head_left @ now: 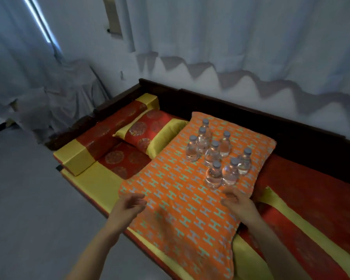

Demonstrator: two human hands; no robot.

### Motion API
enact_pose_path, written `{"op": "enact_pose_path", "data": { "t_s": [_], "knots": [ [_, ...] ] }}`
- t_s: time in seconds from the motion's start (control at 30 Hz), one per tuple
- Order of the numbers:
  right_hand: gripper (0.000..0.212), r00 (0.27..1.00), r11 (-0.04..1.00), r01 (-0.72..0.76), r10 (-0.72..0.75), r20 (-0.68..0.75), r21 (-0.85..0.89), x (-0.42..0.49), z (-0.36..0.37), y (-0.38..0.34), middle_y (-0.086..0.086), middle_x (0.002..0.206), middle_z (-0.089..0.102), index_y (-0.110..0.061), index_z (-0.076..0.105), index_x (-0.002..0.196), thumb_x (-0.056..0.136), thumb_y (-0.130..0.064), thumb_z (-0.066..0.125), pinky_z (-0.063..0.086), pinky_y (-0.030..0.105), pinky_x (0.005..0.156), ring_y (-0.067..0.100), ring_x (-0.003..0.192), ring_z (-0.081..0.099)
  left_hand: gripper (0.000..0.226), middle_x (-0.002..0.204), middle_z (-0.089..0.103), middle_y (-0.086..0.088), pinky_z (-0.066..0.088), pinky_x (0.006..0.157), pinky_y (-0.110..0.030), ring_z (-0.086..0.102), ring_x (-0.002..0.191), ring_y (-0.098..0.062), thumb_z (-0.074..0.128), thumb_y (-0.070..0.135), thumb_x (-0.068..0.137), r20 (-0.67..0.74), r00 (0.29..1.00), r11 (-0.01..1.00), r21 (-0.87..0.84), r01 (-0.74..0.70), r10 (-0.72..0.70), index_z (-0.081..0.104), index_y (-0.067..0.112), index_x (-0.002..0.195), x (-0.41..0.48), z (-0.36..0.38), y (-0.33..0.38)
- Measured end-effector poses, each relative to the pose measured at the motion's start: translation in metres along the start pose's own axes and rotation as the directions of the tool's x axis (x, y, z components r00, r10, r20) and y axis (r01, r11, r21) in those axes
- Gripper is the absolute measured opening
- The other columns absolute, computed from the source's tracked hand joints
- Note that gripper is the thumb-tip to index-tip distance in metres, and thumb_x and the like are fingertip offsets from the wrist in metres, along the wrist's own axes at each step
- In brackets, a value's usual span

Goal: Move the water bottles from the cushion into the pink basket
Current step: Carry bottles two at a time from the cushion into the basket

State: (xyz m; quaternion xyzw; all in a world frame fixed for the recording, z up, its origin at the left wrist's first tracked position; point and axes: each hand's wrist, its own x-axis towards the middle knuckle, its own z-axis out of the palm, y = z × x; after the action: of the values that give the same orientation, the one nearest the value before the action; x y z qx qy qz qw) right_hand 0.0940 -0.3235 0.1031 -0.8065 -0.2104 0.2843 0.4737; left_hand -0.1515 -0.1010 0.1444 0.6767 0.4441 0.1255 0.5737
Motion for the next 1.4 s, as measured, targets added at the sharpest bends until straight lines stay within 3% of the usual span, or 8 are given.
{"op": "enact_pose_path", "data": {
  "t_s": [0.2,0.43,0.6,0.77,0.93,1.1,1.3,1.4],
  "knots": [
    [0.037,0.973,0.988,-0.140,0.149,-0.175,0.059,0.034,0.035,0.001,-0.009,0.100,0.058,-0.037,0.057,0.092,0.079,-0.006,0.073,0.047,0.037,0.088,0.015,0.097,0.056,0.018,0.094,0.066,-0.008,0.045,0.067,-0.025,0.063,0.089,-0.022,0.064,0.010,0.086,0.249,0.963,0.988,0.137,0.069,-0.102,0.064,0.016,0.103,0.108,0.013,0.003],
    [0.050,0.908,0.983,-0.160,0.182,-0.376,0.090,0.081,0.054,0.010,0.001,0.109,0.056,-0.016,0.057,0.118,0.074,-0.003,0.078,0.045,0.035,0.084,0.020,0.103,0.054,0.026,0.076,0.058,-0.002,0.039,0.044,-0.007,0.055,0.045,0.009,0.060,-0.005,0.084,0.363,0.929,0.977,0.213,-0.013,-0.067,0.059,0.006,0.106,0.217,0.077,0.036],
    [0.066,0.874,0.975,-0.216,0.217,-0.435,0.052,0.113,0.070,0.014,-0.008,0.114,0.054,-0.020,0.050,0.132,0.073,-0.017,0.081,0.035,0.017,0.080,0.013,0.104,0.053,0.034,0.093,0.070,-0.010,0.049,0.062,-0.027,0.065,0.078,-0.020,0.073,0.006,0.072,0.441,0.886,0.967,0.255,0.027,-0.141,0.061,0.011,0.104,0.285,0.113,0.048],
    [0.077,0.794,0.948,-0.284,0.318,-0.518,0.146,0.132,0.086,0.026,-0.012,0.109,0.059,-0.042,0.044,0.122,0.054,-0.039,0.079,0.053,0.047,0.081,0.021,0.103,0.060,0.043,0.091,0.058,-0.002,0.046,0.071,-0.029,0.056,0.085,-0.020,0.079,0.005,0.069,0.445,0.890,0.946,0.319,-0.056,-0.097,0.053,0.010,0.104,0.322,0.144,0.043],
    [0.063,0.678,0.942,-0.256,0.334,-0.655,0.216,0.157,0.102,0.021,-0.014,0.106,0.061,-0.030,0.050,0.117,0.067,-0.017,0.086,0.045,0.010,0.077,-0.008,0.094,0.059,0.062,0.096,0.054,0.000,0.039,0.074,-0.025,0.053,0.086,-0.016,0.086,0.014,0.063,0.445,0.895,0.925,0.347,-0.154,-0.018,0.042,0.011,0.107,0.355,0.162,0.043],
    [0.066,0.520,0.917,-0.284,0.394,-0.758,0.282,0.166,0.123,0.018,-0.003,0.111,0.062,-0.043,0.044,0.111,0.058,-0.037,0.085,0.053,0.046,0.082,0.018,0.099,0.063,0.077,0.104,0.057,0.003,0.051,0.085,-0.034,0.059,0.093,-0.015,0.089,0.021,0.058,0.515,0.854,0.919,0.298,-0.258,0.073,0.040,0.017,0.117,0.369,0.168,0.032],
    [0.066,0.408,0.895,-0.321,0.425,-0.808,0.309,0.182,0.135,0.014,-0.002,0.110,0.059,-0.026,0.045,0.113,0.062,-0.032,0.087,0.050,0.036,0.077,0.017,0.096,0.060,0.091,0.118,0.058,0.000,0.052,0.090,-0.041,0.059,0.106,-0.020,0.086,0.044,0.049,0.574,0.804,0.862,0.317,-0.395,0.156,0.041,0.021,0.126,0.386,0.177,0.023],
    [0.065,0.398,0.889,-0.340,0.430,-0.810,0.305,0.182,0.137,0.013,-0.002,0.109,0.060,-0.027,0.044,0.111,0.063,-0.035,0.086,0.050,0.037,0.075,0.017,0.094,0.060,0.083,0.118,0.061,-0.003,0.051,0.083,-0.030,0.061,0.104,-0.020,0.085,0.036,0.057,0.598,0.785,0.851,0.317,-0.419,0.163,0.043,0.018,0.126,0.389,0.178,0.027]
  ]
}}
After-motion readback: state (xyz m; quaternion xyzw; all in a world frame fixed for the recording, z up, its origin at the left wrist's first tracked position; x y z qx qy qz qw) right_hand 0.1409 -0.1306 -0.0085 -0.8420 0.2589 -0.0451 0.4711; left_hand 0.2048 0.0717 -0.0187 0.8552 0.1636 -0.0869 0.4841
